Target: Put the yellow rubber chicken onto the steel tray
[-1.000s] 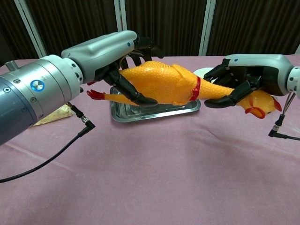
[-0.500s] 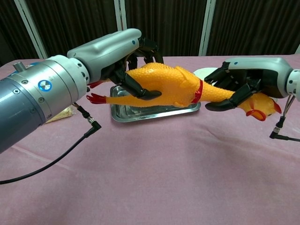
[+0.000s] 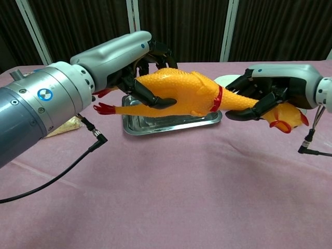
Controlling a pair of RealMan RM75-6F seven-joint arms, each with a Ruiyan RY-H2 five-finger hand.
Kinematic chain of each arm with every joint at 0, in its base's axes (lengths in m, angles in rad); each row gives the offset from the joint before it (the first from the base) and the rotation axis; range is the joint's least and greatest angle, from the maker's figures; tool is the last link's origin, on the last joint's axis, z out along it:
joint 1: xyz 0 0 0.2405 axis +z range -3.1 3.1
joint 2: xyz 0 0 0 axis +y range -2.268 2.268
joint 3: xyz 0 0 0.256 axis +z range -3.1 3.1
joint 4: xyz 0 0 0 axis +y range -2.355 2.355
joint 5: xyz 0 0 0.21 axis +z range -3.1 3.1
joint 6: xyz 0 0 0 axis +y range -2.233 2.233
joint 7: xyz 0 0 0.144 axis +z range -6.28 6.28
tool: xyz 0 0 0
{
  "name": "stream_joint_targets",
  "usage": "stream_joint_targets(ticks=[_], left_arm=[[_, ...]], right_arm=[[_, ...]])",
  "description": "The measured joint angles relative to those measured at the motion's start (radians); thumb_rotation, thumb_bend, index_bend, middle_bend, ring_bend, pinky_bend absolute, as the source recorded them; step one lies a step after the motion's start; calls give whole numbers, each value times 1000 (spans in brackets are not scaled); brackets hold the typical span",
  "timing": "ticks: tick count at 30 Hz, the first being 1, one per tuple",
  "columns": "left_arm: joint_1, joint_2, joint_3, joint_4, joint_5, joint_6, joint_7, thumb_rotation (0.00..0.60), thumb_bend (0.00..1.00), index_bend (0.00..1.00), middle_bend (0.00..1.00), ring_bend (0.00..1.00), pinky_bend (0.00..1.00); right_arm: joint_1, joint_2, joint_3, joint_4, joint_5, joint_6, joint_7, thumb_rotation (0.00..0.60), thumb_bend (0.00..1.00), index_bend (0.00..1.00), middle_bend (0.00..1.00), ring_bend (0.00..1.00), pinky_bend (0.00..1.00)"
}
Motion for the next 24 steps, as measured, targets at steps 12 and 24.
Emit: stream_joint_targets(ticks=[12,24], left_arm=[[2,18,-5,-10,-14,-4,-6,570,0,256,398,365,488],[3,52,8,-51,-40,-25,1,526,0,205,349,334,483]], right_arm=[[-6,-2,1,12,3,3,13,600,703,949,730,737,846],[-4,-8,8,30,14,-1,17,600,703,949,730,737,846]])
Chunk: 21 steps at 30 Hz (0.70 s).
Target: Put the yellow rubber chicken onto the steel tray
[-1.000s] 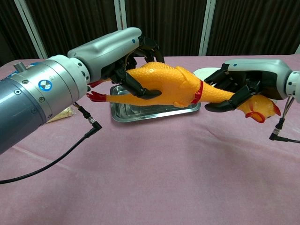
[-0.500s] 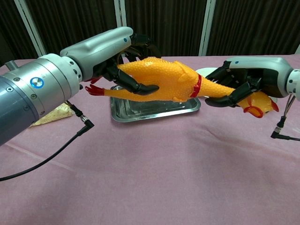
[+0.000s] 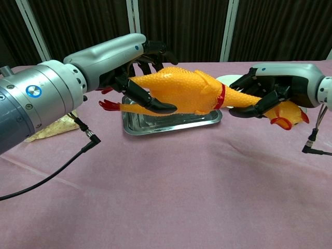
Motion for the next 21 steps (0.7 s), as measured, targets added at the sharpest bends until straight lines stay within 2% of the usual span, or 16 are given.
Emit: stream_joint_targets(ticks=[6,9,11,17,19,21], left_arm=[[-1,4,2,-2,-3,6,12,525,0,207,349,334,484],[-4,-2,1,3,-5,8,16,525,6,235,362,338,486],[-6,-9,-1,8,-5,10,15,530,46,276,400,363,502],[-10,-46,-2,40,18,29,5,528,268,500,623,566,674],[-12,-56,1,51,26,34,8,570,416,607,730,663,761],[-14,-63,3,57,36,39,14,600,533,685,812,721,802]], right_arm=[[1,-3,4,5,3,-2,4,600,703,949,730,737,846],[1,-4,5,2,0,-1,3,600,703,949,730,737,846],[1,-4,4,-3,-3,0,2,600,703,949,730,737,846],[2,0,4,-23,-12,3,-3,600,707,949,730,737,846],[2,1,4,-32,-13,4,-6,600,708,948,730,737,846],[2,2,4,-39,-12,5,-10,600,708,949,730,737,846]])
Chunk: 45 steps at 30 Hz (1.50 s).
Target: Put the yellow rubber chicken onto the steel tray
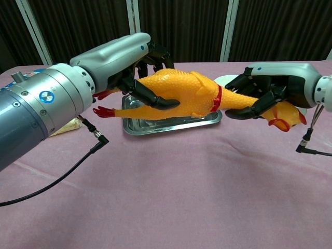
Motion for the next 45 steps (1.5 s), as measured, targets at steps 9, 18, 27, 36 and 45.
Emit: stream_joint_targets(ticks=[9,18,27,36,45], left_arm=[[6,-9,0,17,45,21,-34,600,624,872,984,847,875],[16,-9,0,22,65,30,-50,600,241,604,779,700,817],[31,48,13,-43,25,12,-16,600,0,25,142,109,392],[49,102,28,-85,25,8,-13,600,0,0,32,2,241],[97,173,62,-126,128,69,-44,600,0,4,36,2,205]], right_arm=[[-3,2,-2,-10,8,1,-10,600,710,952,731,737,846],[-6,4,-3,-12,9,3,-10,600,709,952,731,737,846],[-13,9,-4,1,10,7,-3,600,710,952,731,737,846],[-26,20,-8,13,4,16,18,600,709,952,731,737,846],[-33,31,1,41,10,21,50,600,710,953,731,737,846]])
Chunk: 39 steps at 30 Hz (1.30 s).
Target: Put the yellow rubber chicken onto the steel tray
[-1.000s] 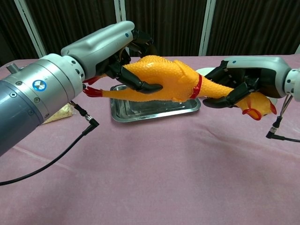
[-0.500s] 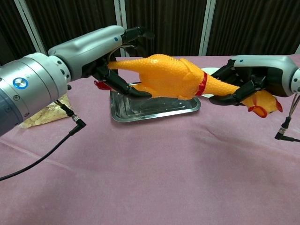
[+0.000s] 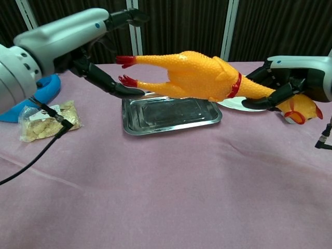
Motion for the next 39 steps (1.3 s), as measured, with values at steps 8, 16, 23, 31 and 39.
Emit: stream_joint_targets(ticks=[8,16,23,31,39], left_arm=[[85,135,66,-39,116,66,-84,600,0,54,47,2,200],[170,239,115,-43,158,134,-178,600,0,89,54,2,200],[229,321,128,-47,164,166,-274,600,0,98,56,2,200],[250,334,133,-33,153,140,-303,600,0,98,55,2,200],[254,324,125,-11,132,104,-310,600,0,100,55,2,200]], right_arm=[[32,-22,35,74,29,-30,12,600,710,952,731,737,846],[106,-77,71,163,72,-101,-27,600,710,952,731,737,846],[189,-172,97,298,144,-169,-115,600,710,952,731,736,846],[286,-312,107,493,244,-249,-241,600,710,943,731,721,846],[358,-426,111,644,329,-309,-334,600,710,927,731,707,833]])
